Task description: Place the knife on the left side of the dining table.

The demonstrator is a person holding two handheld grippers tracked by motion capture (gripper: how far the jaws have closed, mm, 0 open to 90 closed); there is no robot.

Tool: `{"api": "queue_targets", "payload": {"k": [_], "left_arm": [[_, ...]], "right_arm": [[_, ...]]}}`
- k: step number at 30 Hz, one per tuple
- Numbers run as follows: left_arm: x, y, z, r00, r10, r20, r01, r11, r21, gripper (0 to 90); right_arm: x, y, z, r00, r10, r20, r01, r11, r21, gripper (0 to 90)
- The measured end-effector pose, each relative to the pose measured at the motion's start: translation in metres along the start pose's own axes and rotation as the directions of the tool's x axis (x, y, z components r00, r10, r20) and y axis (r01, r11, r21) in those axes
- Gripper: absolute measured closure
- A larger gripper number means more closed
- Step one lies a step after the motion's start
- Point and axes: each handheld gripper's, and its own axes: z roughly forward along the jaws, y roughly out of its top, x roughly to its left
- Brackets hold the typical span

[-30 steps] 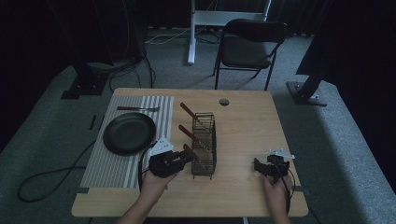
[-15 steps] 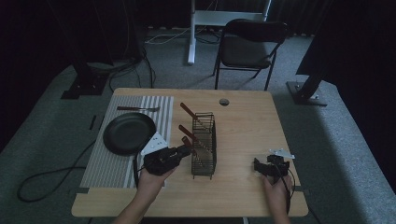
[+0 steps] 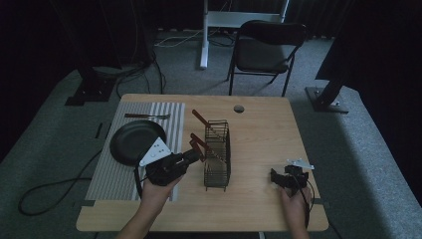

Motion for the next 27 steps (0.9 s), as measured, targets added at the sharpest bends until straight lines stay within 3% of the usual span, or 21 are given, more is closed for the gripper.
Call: {"api": "queue_targets", "payload": {"k": [4,13,19,20,23,27], "left_arm": [[0.001,0.004,-0.006,1.0,0.001,-0.006,-0.001,0.9999,-0.017,82.1],[0.006,0.012,-0.035,0.9994,-0.013,-0.032,0.01,0.9951,-0.099,82.1],[0.008,0.016,-0.054,0.9973,-0.003,-0.074,-0.007,0.99,-0.141,82.1],[0.016,0.016,-0.064,0.9949,-0.019,-0.099,0.004,0.9886,-0.15,82.1],[0.025,0.012,-0.071,0.9905,-0.036,-0.132,0.016,0.9887,-0.149,82.2],[0.039,-0.001,-0.081,0.9796,-0.065,-0.19,0.04,0.9908,-0.129,82.2]], "right_arm": [[0.0,0.0,0.0,1.0,0.0,0.0,0.0,1.0,0.0,12.9],[0.0,0.0,0.0,1.0,0.001,0.0,-0.001,1.0,-0.001,12.9],[0.0,0.0,0.0,1.0,0.001,0.0,-0.001,1.0,-0.001,12.9],[0.0,0.0,0.0,1.0,0.001,0.0,-0.001,1.0,-0.001,12.9],[0.0,0.0,0.0,1.0,0.0,0.001,0.0,1.0,0.001,12.9],[0.0,0.0,0.0,1.0,0.0,0.001,0.0,1.0,0.001,12.9]]}}
